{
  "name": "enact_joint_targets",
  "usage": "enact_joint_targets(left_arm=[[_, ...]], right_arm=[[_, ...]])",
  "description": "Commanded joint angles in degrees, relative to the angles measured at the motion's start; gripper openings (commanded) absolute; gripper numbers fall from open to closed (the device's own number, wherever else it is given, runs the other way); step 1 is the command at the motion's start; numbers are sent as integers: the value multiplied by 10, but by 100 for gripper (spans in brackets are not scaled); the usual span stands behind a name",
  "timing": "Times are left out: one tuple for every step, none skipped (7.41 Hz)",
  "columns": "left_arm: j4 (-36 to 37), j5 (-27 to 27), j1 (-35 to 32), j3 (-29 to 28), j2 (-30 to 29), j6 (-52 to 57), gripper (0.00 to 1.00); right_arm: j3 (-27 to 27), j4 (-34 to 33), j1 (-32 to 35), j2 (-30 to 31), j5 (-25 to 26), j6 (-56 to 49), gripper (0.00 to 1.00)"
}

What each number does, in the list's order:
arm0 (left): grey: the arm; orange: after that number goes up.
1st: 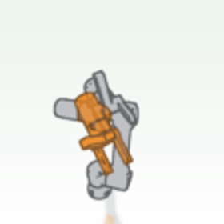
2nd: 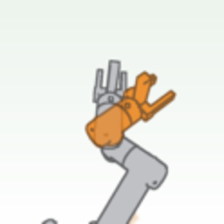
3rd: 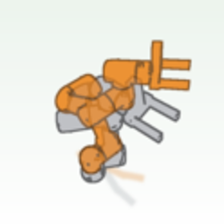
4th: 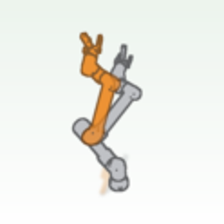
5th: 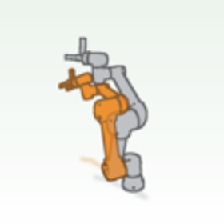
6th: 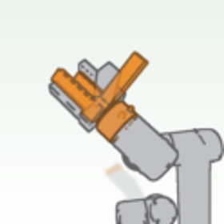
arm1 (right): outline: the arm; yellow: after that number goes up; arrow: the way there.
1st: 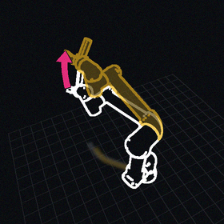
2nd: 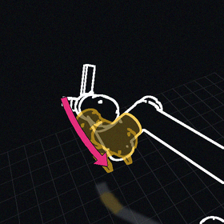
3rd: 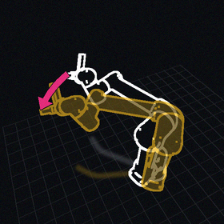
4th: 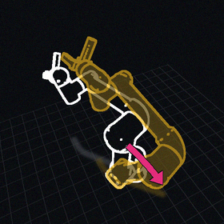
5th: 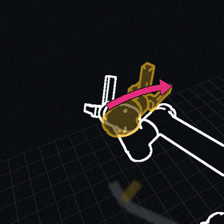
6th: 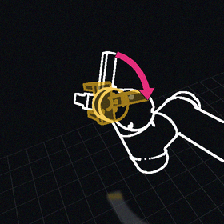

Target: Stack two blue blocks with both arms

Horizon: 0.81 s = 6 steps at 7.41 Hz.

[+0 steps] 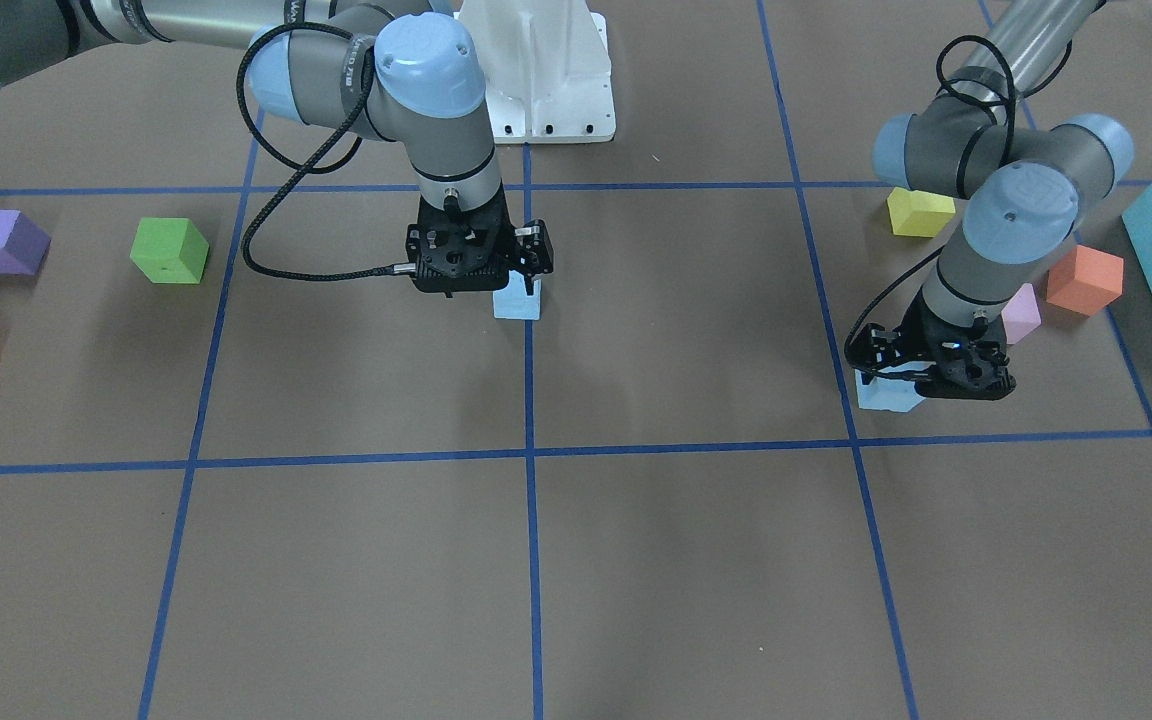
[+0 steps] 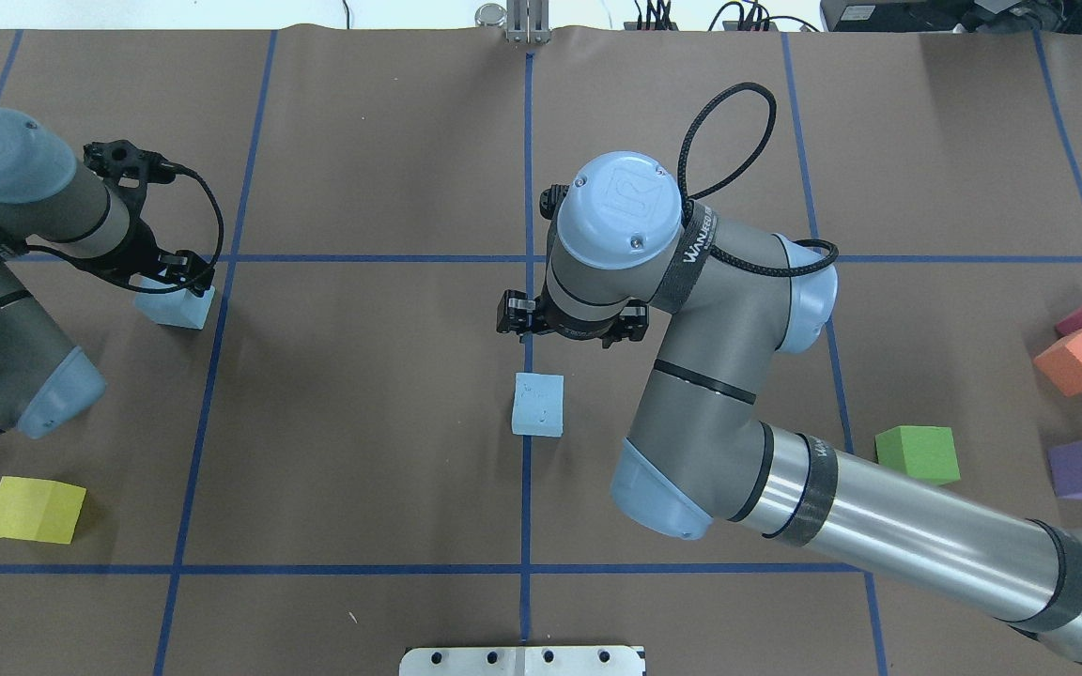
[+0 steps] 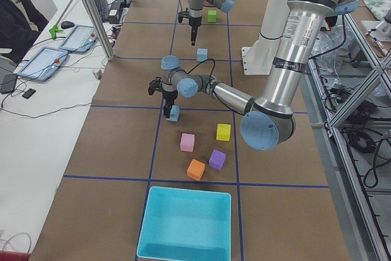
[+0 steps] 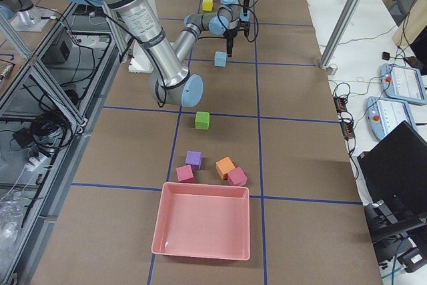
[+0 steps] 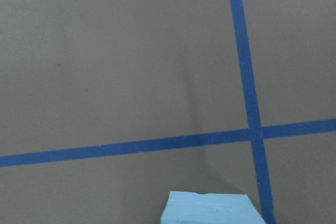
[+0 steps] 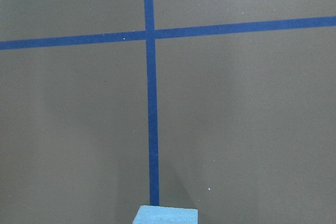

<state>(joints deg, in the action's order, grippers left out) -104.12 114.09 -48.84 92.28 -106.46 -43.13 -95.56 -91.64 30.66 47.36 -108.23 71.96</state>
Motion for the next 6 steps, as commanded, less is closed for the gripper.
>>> enact_joint_targets(left_arm=[[-2, 0, 12, -3, -1, -5, 98], [-2, 0, 12, -10, 1, 1, 98], [-2, 0, 13, -24, -4, 6, 92], [-2, 1, 13, -26, -7, 5, 83], [-2, 5, 13, -29, -9, 5, 68], [4, 10, 13, -26, -20, 5, 56]], right_arm=[[0, -2, 3, 3, 0, -2, 100], [0, -2, 5, 3, -1, -6, 100], [0, -3, 9, 3, -2, -9, 100], [0, -3, 19, 5, -19, -16, 100], [-2, -2, 26, 10, -24, -21, 100], [-7, -2, 44, 18, -39, -37, 100]])
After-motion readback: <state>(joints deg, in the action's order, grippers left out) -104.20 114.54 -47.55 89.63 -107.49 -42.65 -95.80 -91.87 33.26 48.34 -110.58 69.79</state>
